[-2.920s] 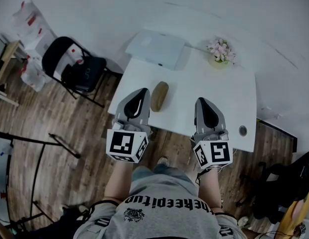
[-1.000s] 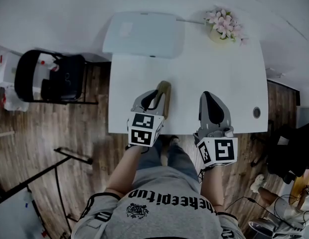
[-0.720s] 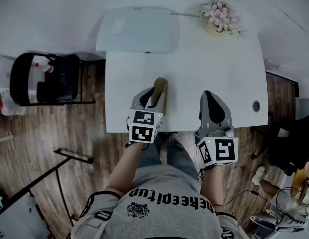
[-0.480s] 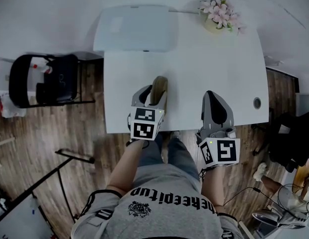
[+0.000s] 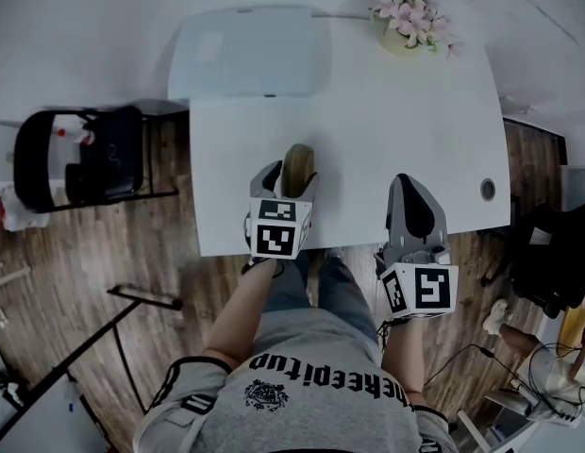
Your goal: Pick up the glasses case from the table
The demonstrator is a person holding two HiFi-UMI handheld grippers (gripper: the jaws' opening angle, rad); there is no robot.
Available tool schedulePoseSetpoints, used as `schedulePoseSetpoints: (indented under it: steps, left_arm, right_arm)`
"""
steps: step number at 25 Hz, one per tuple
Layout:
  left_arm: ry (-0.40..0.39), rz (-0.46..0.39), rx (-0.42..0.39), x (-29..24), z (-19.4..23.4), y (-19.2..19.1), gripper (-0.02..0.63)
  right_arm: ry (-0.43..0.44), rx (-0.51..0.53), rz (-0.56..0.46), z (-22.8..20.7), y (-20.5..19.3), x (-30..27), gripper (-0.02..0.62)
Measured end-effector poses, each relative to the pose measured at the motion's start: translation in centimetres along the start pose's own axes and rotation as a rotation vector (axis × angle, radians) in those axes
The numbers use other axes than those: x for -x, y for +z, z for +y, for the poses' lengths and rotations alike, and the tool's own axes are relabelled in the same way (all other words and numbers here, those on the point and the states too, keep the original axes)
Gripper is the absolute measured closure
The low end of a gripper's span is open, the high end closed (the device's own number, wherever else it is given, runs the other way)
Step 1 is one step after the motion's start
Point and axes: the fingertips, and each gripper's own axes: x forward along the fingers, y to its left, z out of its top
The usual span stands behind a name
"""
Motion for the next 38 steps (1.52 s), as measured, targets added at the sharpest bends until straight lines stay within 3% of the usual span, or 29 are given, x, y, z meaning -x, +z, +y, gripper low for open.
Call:
schedulePoseSetpoints:
  steps: [6, 23, 28, 38]
  left_arm:
    - [-0.001, 0.036, 0.007, -1.0, -0.2, -0.6, 0.272]
    - [0.012, 0.098, 0.002, -2.3, 0.1, -2.1, 0.25]
    - [0.034, 0.117, -0.04, -2.7, 0.5, -2.2, 0.293]
    - [0.052, 0.15, -0.173, -2.8, -0.2, -2.2, 0.298]
  right_arm:
    - [-0.012, -0.006, 0.003, -0.7, -0.1, -0.2, 0.591]
    - [-0.021, -0.016, 0.016, -1.2, -0.5, -0.6, 0.591]
    - [-0.019, -0.015, 0.016, -1.1, -0.5, -0.5, 0.591]
    - [-0.019, -0.019, 0.011, -1.6, -0.4, -0.3, 0.591]
